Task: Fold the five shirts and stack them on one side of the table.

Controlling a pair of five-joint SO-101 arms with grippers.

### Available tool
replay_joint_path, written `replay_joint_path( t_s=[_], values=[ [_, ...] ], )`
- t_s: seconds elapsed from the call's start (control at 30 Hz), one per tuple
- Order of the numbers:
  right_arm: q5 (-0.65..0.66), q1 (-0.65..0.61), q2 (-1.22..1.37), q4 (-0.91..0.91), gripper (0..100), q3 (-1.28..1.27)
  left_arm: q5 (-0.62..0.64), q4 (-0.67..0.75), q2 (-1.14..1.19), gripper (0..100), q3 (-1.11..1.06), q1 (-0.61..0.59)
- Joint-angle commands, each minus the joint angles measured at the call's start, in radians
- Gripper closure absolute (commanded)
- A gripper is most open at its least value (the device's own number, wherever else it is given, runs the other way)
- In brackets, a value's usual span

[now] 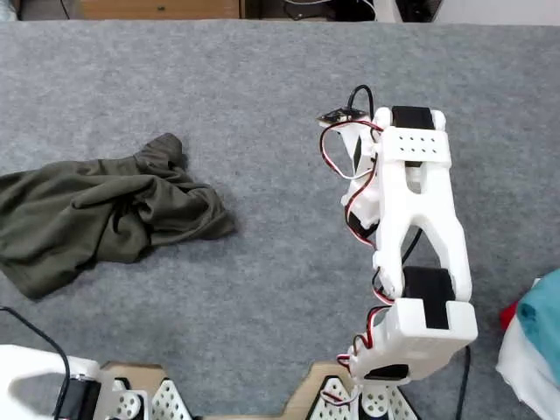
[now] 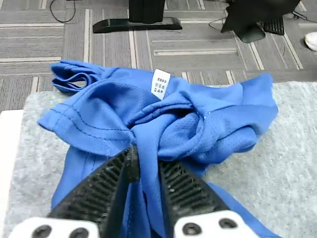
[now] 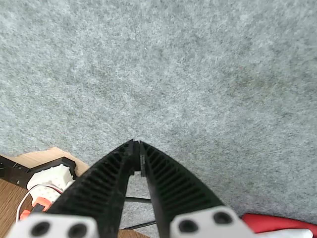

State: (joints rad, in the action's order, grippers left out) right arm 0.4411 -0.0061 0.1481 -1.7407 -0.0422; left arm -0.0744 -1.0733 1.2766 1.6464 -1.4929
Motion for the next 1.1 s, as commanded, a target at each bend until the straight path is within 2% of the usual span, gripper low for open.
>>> replay_joint_path(
  t_s=[0.0,0.1,0.2,0.3,0.43,0.63,0.73,0.9,1.07],
  values=[
    [-0.009,-0.012,-0.062,-0.006,99.4,-0.001,0.012,0.023,-0.085,98,0.020,-0.002],
    [-0.009,-0.012,-0.062,-0.006,99.4,-0.001,0.006,-0.028,-0.085,98,0.017,0.003],
    [-0.009,-0.012,-0.062,-0.006,99.4,-0.001,-0.083,-0.112,-0.085,98,0.020,0.015],
    [-0.009,-0.012,-0.062,-0.006,99.4,-0.001,-0.153,-0.226,-0.085,87,0.021,0.037],
    [-0.009,-0.012,-0.062,-0.006,99.4,-0.001,-0.144,-0.374,-0.087,67,0.021,0.041],
    [-0.008,-0.025,-0.068,-0.006,99.4,0.007,-0.089,-0.414,-0.099,64,0.025,0.040],
    [-0.008,-0.116,-0.070,-0.037,99.4,0.041,-0.072,-0.466,-0.140,64,0.023,0.043],
    [-0.008,-0.406,-0.068,-0.041,99.4,0.154,-0.077,-0.687,-0.240,64,0.020,0.103],
    [-0.008,-0.664,-0.051,-0.015,99.3,0.354,-0.015,-0.687,-0.298,64,0.015,0.186]
  ],
)
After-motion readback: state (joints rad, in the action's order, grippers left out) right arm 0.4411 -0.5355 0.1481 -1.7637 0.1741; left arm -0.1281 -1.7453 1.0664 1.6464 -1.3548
